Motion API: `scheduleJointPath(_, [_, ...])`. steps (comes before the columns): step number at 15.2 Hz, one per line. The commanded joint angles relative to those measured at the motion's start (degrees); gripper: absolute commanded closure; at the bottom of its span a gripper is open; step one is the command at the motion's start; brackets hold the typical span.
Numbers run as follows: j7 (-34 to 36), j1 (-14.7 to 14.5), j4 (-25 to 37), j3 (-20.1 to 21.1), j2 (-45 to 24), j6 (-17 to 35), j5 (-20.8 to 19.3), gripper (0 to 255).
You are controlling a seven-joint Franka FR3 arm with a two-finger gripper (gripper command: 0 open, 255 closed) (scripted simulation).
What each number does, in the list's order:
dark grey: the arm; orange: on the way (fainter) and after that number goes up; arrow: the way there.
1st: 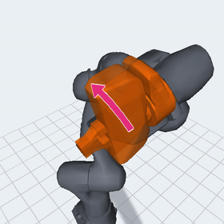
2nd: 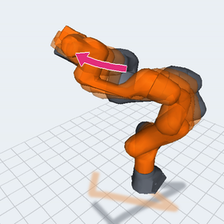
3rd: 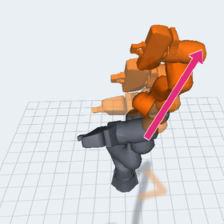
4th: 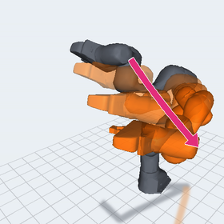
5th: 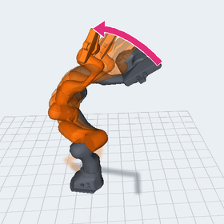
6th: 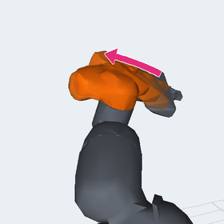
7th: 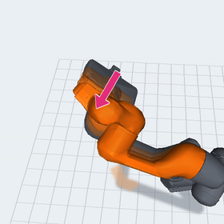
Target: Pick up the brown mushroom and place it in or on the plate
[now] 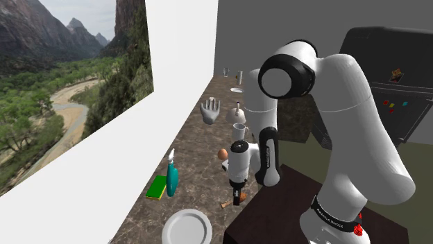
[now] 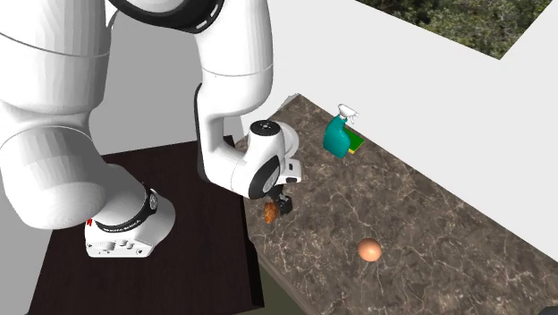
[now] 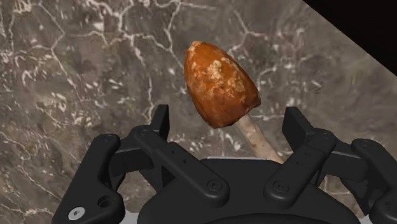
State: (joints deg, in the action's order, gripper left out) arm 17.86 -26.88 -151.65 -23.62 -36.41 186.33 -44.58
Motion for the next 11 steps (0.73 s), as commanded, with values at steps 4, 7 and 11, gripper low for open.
scheduleJointPath(4, [0.22, -0.6, 0.64, -0.53, -1.87, 1.37, 0.21, 0])
scheduleJointPath(7, [0.22, -0.6, 0.64, -0.53, -1.87, 1.37, 0.21, 0])
scheduleJointPath(11, [0.21, -0.59, 0.62, -0.53, -1.85, 1.36, 0.2, 255])
